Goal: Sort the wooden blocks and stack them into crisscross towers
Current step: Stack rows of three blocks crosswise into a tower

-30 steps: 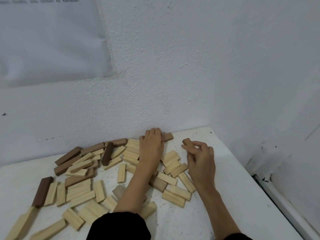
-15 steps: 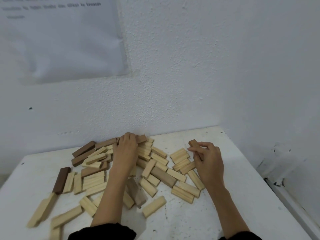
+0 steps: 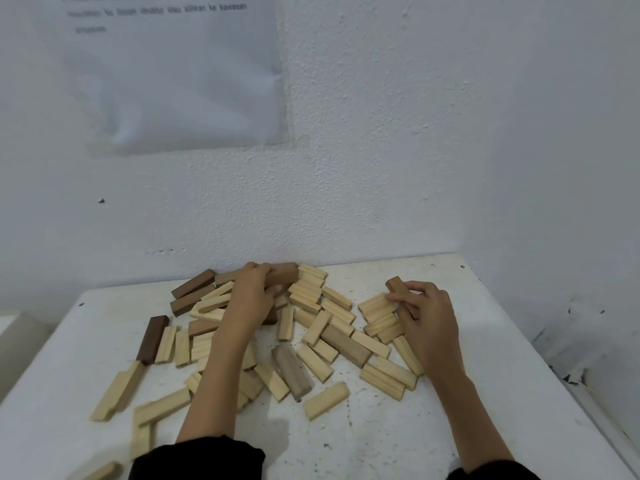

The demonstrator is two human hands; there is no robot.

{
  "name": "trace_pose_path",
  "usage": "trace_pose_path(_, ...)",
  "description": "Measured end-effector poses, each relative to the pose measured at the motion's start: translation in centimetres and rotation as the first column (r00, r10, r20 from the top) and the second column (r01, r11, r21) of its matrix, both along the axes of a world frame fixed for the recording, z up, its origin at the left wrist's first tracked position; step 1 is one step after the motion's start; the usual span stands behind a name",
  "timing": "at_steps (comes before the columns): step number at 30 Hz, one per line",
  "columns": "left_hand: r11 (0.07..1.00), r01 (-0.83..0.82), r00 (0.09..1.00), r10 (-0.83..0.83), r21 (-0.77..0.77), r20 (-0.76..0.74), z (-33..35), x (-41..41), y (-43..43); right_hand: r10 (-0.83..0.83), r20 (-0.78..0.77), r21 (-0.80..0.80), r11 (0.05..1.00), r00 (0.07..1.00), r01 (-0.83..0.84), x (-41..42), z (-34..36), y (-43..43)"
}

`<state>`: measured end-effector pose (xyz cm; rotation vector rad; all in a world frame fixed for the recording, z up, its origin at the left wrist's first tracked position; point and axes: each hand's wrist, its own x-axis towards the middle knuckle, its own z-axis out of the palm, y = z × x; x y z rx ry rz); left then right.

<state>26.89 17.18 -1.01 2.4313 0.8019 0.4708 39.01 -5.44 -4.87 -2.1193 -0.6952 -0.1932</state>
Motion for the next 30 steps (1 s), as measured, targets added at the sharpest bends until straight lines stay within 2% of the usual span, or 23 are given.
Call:
trace_pose_path(6, 0.984, 0.073, 0.967, -0.031, -0.161, 0.254, 1.4, -2.1, -1.2, 0.054, 0.056, 0.1, 0.993, 0.997, -0.059, -0.7, 0.3, 0.7)
trace_pose_path(10, 0.983, 0.076, 0.953, -0.022, -0.17, 0.303, 2.1, -4.4, -2.5, 0.081, 0.101, 0.224, 0.969, 0.992, -0.102, -2.5, 1.4, 1.2)
trace_pose_path(14, 0.971, 0.089, 0.959, -0.022, -0.224, 0.284, 1.2, -7.8, -4.5, 0.116, 0.143, 0.298, 0.942, 0.983, -0.155, -6.1, 1.9, 1.8)
trace_pose_path(18, 0.969, 0.114, 0.971, -0.062, -0.221, 0.229, 0.3, -11.4, -6.8, 0.186, 0.181, 0.262, 0.937, 0.966, -0.23, -10.3, 0.8, 1.7)
trace_pose_path(21, 0.971, 0.127, 0.983, -0.096, -0.202, 0.157, -0.4, -14.0, -8.3, 0.275, 0.14, 0.205, 0.932, 0.951, -0.3, -12.6, 0.2, 1.0)
trace_pose_path(24, 0.972, 0.138, 0.982, -0.109, -0.188, 0.156, -0.8, -16.1, -9.1, 0.317, 0.117, 0.182, 0.925, 0.941, -0.334, -14.6, -0.1, 0.0)
trace_pose_path(27, 0.96, 0.172, 0.977, -0.137, -0.221, 0.163, -0.9, -17.8, -9.8, 0.331, 0.128, 0.173, 0.921, 0.935, -0.35, -16.8, 0.0, -1.1)
trace_pose_path(30, 0.931, 0.221, 0.969, -0.176, -0.291, 0.174, -1.1, -19.3, -10.3, 0.37, 0.067, 0.146, 0.915, 0.927, -0.376, -18.5, -0.5, -2.1)
